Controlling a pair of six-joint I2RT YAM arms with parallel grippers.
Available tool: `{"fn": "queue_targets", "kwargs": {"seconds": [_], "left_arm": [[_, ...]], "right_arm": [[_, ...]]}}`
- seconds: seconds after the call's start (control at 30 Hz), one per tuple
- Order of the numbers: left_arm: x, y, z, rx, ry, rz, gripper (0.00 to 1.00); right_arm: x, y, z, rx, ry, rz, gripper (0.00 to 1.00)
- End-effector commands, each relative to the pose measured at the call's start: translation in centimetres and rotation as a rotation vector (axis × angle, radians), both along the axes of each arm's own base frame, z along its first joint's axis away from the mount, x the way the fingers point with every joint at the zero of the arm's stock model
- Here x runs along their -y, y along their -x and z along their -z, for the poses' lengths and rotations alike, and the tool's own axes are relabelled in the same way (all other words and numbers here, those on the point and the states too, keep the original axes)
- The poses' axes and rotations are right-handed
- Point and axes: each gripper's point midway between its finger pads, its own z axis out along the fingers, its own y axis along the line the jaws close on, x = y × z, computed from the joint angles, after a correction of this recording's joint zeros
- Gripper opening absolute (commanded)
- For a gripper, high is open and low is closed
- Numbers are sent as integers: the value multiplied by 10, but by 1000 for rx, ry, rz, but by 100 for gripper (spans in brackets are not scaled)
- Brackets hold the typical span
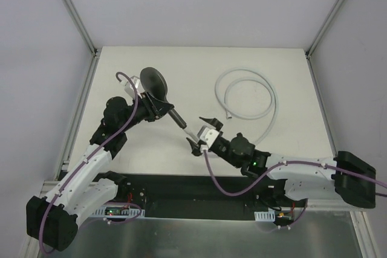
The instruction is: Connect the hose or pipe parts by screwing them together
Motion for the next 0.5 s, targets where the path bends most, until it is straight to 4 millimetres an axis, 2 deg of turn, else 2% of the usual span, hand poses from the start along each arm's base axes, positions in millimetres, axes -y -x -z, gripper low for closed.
{"fn": "queue_targets", "kwargs": {"seconds": [0.0,0.03,0.1,0.17,0.2,0.23,0.3,0.47], "left_arm": [[-9,-7,-31,23,9,-95,0],[-11,-8,-32,18,11,-106,0],[-12,-6,-30,-12,23,-115,0],[-11,-4,-29,-28,31,-116,0],[-11,-4,-29,-37,37,-116,0],[-11,-3,-29,-39,39,-115,0],[-11,-3,-29,-40,32,-117,0],[-13,-2,-34,-27,27,-126,0]], "right_arm": [[-11,-14,-18,174,133,157,85],[-19,-12,-11,170,157,155,85],[-29,-11,-15,169,152,152,84],[-38,-10,-3,162,193,150,83],[-44,-10,-7,163,190,151,82],[-48,-11,1,158,216,158,81],[-55,-11,0,154,223,156,81],[-63,-10,14,112,254,165,80]]}}
